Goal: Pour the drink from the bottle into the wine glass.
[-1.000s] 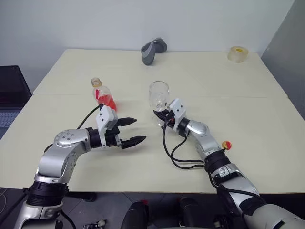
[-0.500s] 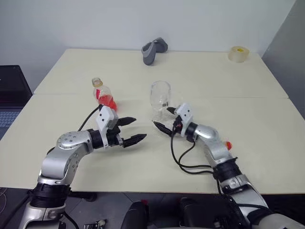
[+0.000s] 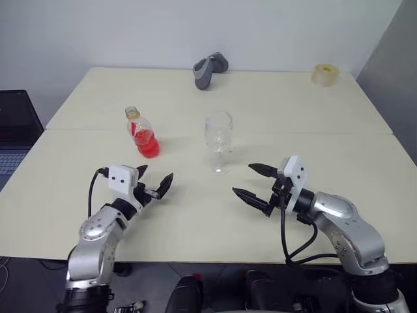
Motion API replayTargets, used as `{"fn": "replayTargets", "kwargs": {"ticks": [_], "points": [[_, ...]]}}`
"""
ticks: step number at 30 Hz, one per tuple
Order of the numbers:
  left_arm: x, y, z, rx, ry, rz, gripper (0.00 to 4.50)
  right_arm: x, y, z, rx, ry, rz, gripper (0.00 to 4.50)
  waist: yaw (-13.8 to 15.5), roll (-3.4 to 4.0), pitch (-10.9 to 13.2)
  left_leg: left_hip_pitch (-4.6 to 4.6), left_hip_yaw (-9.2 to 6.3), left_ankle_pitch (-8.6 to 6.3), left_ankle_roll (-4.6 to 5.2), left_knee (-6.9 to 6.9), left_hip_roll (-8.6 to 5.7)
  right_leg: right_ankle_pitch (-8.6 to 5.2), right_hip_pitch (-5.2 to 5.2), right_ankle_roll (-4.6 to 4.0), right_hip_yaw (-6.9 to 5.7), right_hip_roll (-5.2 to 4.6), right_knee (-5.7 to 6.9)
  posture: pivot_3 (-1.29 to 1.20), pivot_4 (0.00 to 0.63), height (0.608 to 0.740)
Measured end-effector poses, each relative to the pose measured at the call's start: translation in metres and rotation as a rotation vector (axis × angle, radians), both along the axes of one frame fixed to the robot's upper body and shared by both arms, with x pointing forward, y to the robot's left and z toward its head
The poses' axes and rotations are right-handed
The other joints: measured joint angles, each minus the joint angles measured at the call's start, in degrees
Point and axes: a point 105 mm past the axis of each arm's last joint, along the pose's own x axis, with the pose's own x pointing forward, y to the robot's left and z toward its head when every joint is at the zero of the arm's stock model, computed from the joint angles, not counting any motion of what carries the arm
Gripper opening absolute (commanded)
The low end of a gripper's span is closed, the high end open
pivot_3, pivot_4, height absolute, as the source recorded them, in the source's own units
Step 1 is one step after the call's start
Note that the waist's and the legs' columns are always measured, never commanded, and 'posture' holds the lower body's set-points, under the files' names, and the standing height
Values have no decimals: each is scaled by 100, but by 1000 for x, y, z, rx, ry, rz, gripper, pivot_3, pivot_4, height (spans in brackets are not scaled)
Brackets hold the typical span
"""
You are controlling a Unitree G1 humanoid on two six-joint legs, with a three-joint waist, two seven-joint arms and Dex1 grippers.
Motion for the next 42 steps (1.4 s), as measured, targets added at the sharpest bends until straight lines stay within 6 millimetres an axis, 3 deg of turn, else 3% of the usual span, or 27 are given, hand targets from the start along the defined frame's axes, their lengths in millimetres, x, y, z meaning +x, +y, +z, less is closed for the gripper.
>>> {"fn": "replayTargets", "kwargs": {"ticks": [7, 18, 32, 35, 42], "points": [[37, 18, 18, -2, -55, 110, 4500, -10, 9, 15, 37, -10, 47, 4464, 4, -4, -3, -5, 3, 0, 0, 1, -6, 0, 0, 0, -1, -1, -5, 0, 150, 740], [76, 31, 18, 35, -41, 141, 4500, -14, 12, 14, 20, -13, 50, 4464, -1, -6, -3, -6, 1, 0, -1, 1, -4, 0, -1, 0, -5, 0, -5, 0, 150, 740], [112, 28, 15, -1, -11, 88, 4500, -16, 19, 13, 6, -18, 67, 4464, -6, -9, -4, -14, -4, 1, -1, 5, -8, 0, -4, 0, -14, 0, -4, 0, 150, 740], [114, 26, 14, -3, -8, 73, 3979, -16, 18, 13, 6, -20, 65, 4500, -8, -9, -4, -14, -4, 1, -1, 5, -8, 0, -4, 1, -14, 0, -4, 0, 150, 740], [115, 25, 14, -3, -15, 47, 2002, -15, 18, 15, 10, -34, 49, 4500, -11, -9, -3, -16, -7, 1, -1, 6, -7, 0, -5, 1, -16, 0, -4, 0, 150, 740]]}}
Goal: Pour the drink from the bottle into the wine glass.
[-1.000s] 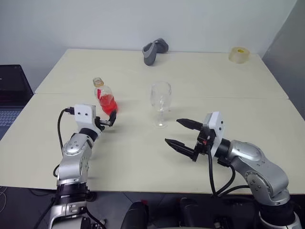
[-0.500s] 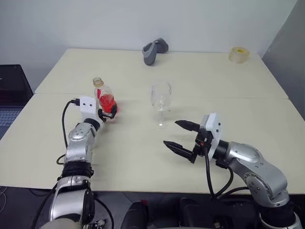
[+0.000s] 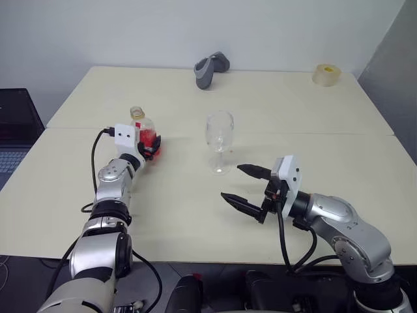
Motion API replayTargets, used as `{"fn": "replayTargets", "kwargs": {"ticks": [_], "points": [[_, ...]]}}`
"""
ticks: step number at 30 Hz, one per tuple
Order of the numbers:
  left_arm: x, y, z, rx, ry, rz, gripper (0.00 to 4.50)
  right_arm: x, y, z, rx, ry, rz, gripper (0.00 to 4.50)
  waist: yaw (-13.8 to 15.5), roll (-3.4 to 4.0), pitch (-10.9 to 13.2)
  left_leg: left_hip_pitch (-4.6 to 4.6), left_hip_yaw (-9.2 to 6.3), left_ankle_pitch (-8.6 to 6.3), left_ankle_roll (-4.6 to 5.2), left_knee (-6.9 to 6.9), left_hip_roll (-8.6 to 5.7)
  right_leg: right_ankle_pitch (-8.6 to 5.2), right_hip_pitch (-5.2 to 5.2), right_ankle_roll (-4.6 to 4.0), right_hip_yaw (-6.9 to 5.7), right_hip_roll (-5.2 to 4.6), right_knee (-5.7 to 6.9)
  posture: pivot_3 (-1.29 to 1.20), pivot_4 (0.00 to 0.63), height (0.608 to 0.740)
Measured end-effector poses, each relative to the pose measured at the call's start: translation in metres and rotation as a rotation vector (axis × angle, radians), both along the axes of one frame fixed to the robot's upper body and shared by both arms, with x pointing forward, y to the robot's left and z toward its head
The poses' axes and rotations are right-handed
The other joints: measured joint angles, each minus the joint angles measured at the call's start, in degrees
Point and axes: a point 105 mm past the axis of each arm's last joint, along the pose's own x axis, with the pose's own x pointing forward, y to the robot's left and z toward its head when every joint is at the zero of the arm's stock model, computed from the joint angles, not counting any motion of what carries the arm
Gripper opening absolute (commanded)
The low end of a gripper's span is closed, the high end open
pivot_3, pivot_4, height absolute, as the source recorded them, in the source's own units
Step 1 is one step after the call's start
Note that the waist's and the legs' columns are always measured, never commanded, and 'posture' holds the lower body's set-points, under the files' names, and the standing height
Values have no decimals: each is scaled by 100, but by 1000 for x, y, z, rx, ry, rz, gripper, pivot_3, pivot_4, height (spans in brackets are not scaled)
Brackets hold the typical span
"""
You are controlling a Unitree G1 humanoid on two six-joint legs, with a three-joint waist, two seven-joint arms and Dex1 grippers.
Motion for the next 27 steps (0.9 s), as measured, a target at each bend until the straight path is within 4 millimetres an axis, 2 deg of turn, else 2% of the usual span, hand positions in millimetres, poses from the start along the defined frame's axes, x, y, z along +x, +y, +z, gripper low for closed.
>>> {"fn": "replayTargets", "kwargs": {"ticks": [3, 7, 13, 18, 22, 27], "points": [[-2, 0, 0, 2, -8, -5, 1444, 0, -1, 0, 3, -7, -9, 4500, 1, 0, 0, 0, 0, 0, 0, 0, 0, 0, 0, 0, 1, 0, 0, 0, 150, 740], [-7, -5, 7, 38, -46, -40, 951, 3, -3, 2, 5, -35, -39, 4500, 1, -3, 2, -4, -3, 1, -1, 2, 2, 0, -3, 0, 0, -1, 1, 0, 150, 740], [-8, -32, 52, 203, -164, -152, 832, 11, -3, 20, 53, -149, -111, 4500, 4, -5, 2, -4, -2, 1, -3, 3, 0, 0, -3, 0, 2, -1, 2, 0, 150, 740], [-3, -55, 64, 391, -185, -224, 794, 22, -3, 21, 83, -173, -174, 4500, 9, -6, 3, -6, -5, 2, -2, 3, -2, 0, -4, -1, -4, 0, 2, 0, 150, 740], [8, -85, 92, 581, -287, -282, 793, 33, 3, 28, 127, -203, -217, 4500, 8, -6, 3, -6, 0, 2, -2, 4, -4, 0, -5, -1, 0, 1, 2, 0, 150, 740], [16, -107, 124, 742, -425, -293, 791, 42, 11, 26, 135, -216, -241, 4500, 1, -6, 3, -6, 5, 1, -2, -1, -4, 0, -7, 0, 5, 0, -2, 0, 150, 740]]}}
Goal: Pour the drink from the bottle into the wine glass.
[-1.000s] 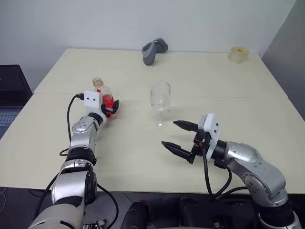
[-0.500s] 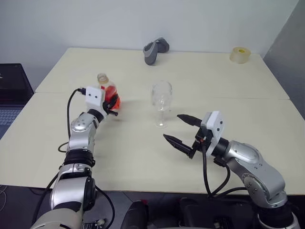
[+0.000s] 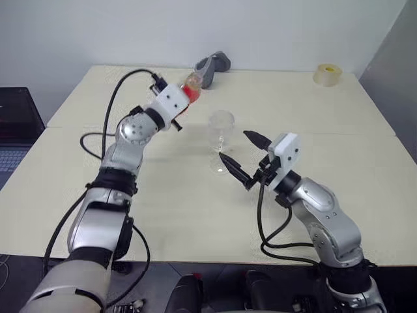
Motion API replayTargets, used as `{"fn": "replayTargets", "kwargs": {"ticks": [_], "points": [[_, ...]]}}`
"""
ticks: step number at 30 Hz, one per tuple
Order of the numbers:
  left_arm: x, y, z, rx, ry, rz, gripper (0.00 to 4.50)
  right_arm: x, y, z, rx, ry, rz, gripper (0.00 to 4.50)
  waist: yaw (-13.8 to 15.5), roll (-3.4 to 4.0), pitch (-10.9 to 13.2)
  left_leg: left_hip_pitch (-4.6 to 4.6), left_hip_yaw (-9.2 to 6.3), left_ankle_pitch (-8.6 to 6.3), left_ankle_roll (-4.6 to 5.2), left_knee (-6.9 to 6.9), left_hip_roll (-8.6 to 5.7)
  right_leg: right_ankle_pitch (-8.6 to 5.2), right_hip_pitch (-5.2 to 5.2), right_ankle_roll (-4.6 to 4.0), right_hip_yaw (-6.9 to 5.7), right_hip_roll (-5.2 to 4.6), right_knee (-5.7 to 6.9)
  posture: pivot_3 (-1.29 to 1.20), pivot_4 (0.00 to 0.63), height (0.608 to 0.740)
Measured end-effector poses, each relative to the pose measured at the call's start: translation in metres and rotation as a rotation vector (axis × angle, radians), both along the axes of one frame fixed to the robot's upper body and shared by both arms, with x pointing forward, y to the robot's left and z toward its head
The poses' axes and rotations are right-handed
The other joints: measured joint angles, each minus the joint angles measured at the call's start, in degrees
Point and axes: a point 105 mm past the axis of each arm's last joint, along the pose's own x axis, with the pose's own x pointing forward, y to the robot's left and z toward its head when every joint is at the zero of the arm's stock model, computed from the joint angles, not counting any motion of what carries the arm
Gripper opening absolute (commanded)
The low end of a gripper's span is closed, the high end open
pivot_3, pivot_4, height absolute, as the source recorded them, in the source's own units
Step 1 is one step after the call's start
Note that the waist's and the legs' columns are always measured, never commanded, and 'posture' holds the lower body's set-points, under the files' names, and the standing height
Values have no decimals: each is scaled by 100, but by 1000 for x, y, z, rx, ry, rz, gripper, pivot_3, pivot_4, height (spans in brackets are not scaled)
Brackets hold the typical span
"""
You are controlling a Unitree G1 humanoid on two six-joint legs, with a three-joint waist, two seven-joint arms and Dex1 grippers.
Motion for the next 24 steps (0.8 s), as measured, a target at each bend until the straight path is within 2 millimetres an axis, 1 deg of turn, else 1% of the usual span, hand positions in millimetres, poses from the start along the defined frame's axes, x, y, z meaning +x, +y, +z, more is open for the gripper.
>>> {"fn": "replayTargets", "kwargs": {"ticks": [2, 7, 9, 13, 15, 20, 24], "points": [[1, -4, 1, 48, -34, -11, 791, 1, 3, -2, 0, 4, -1, 4500, -21, 0, 0, 1, 7, 0, 0, -2, 1, 0, -5, 0, 1, 0, 2, 0, 150, 740], [0, -10, -13, 171, -74, -40, 790, 5, 11, 1, 11, -9, -1, 4500, -19, 1, 1, -2, 0, 0, 0, -2, 3, 0, -8, 0, -1, 1, 6, 0, 150, 740], [0, -8, -12, 215, -107, -38, 780, 5, 11, 2, 14, -18, -5, 4500, -18, 0, 1, -4, 0, 0, 0, -1, 2, 0, -9, 0, -1, 1, 5, 0, 150, 740], [-2, -2, 3, 288, -215, -23, 769, 7, 12, 0, 17, -8, -12, 4500, -13, 0, 1, -5, 2, 0, 0, 0, 0, 0, -9, 0, 0, -1, 4, 0, 150, 740], [-4, -1, 7, 315, -254, -24, 767, 8, 12, -1, 20, -4, -12, 4500, -12, 0, 1, -4, 2, 0, 0, 0, 0, 0, -9, 0, 0, -1, 5, 0, 150, 740], [-8, -5, -1, 424, -314, -53, 766, 9, 14, 5, 26, -20, -11, 4500, -12, 0, 1, -4, 1, 0, 0, 0, 1, 0, -9, 0, -1, -1, 6, 0, 150, 740], [-9, -7, -1, 469, -356, -56, 765, 9, 15, 7, 30, -25, -12, 4500, -12, 0, 1, -4, 2, 0, 0, 0, 0, 0, -9, 0, -1, -1, 6, 0, 150, 740]]}}
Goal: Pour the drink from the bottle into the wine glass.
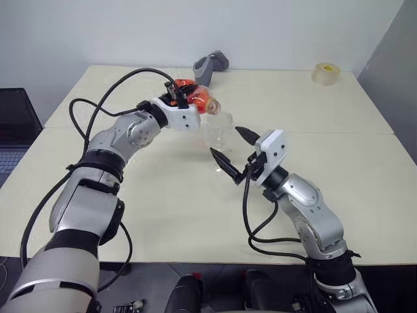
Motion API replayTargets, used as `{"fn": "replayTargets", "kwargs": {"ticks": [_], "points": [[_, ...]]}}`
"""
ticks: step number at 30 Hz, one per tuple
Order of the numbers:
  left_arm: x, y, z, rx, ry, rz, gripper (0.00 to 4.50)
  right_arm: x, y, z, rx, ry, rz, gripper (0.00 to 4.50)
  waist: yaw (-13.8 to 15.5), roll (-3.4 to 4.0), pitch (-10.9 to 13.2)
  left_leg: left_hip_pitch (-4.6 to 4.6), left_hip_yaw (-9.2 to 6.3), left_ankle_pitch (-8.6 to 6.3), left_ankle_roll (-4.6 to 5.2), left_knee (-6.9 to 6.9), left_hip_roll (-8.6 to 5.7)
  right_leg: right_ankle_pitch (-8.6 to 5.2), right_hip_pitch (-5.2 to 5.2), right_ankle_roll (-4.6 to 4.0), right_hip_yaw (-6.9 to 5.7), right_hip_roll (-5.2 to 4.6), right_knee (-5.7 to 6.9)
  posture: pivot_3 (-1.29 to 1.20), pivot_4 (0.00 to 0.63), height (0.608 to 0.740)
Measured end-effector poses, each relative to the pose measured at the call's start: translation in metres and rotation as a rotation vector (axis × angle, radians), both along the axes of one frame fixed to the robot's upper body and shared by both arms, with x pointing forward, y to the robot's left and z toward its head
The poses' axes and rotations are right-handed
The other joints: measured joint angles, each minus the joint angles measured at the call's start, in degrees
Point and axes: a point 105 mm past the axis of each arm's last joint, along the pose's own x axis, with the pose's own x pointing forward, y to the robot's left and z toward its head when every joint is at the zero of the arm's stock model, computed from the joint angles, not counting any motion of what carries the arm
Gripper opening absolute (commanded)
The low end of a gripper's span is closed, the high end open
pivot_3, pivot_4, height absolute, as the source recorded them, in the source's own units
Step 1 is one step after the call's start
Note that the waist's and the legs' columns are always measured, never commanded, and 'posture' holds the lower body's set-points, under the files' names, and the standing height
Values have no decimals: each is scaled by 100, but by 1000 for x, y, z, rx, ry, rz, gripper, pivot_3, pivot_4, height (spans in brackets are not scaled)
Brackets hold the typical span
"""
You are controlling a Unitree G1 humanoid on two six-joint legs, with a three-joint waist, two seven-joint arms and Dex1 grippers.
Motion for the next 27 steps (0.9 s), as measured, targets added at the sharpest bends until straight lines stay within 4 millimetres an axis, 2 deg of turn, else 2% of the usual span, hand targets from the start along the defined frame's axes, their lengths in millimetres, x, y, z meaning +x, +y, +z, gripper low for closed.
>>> {"fn": "replayTargets", "kwargs": {"ticks": [6, 27], "points": [[0, 1, 11, 56, -88, 9, 764, 1, 0, 0, 3, 0, -7, 4500, -1, 0, 0, 1, 1, 0, 0, 0, 0, 0, 0, 0, -1, 0, 1, 0, 150, 740], [1, 4, 21, 130, -192, 33, 764, 1, 0, 1, 3, 0, -6, 4500, -1, 0, 0, 1, 6, 1, -1, 0, 1, 0, -3, 0, -2, 0, 2, 0, 150, 740]]}}
